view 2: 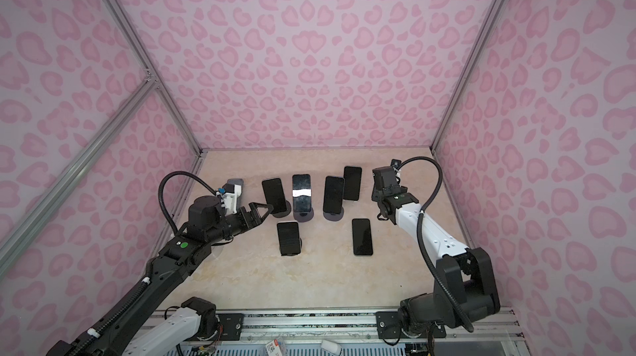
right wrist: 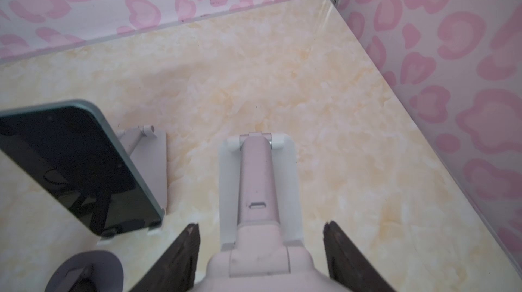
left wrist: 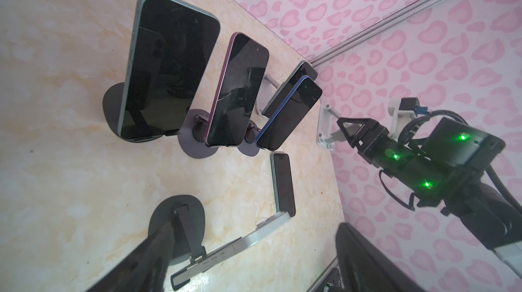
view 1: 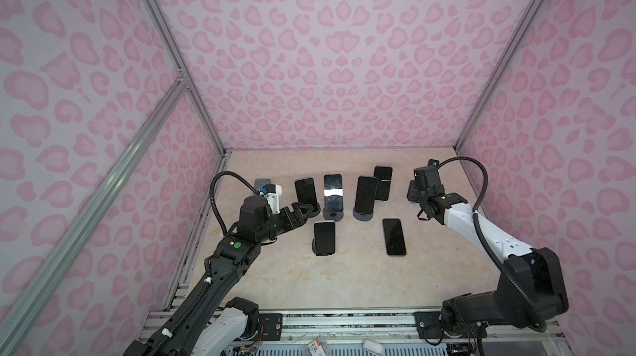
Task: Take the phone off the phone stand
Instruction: 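Raise the right gripper and swing it toward the farthest white stands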
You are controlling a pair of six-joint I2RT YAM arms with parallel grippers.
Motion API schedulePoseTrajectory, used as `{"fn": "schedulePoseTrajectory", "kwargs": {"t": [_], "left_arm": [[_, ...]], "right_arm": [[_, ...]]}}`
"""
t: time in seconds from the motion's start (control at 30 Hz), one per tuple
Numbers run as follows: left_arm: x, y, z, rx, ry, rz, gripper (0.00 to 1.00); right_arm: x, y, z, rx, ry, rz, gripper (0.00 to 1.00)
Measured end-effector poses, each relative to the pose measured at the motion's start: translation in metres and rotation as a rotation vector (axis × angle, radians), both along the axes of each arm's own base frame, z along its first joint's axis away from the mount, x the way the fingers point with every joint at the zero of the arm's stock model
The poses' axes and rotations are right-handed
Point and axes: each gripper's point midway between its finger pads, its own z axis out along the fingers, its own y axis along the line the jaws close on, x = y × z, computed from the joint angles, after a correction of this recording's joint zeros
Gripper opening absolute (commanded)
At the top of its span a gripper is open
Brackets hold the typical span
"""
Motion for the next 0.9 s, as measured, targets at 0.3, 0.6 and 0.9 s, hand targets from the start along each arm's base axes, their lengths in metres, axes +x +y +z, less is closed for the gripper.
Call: {"fn": "schedulePoseTrajectory", "kwargs": {"t": [0.3, 0.6, 0.9], "left_arm": [[0.002, -0.003, -0.013, 0.017, 0.041, -0.015, 0.92], [0.006, -0.005, -0.012, 0.019, 0.043, -0.02, 0.92], [0.011, -0.007, -0.012, 0.019, 0.038, -0.024, 0.92]], "right_arm": [[0.106, -0.002, -0.023, 0.051, 0.068, 0.102, 0.56], [0.131, 0.004, -0.072, 0.075, 0.202, 0.169, 0.57], [0.136, 0.008, -0.088, 0.076, 0.244, 0.207, 0.63]]}}
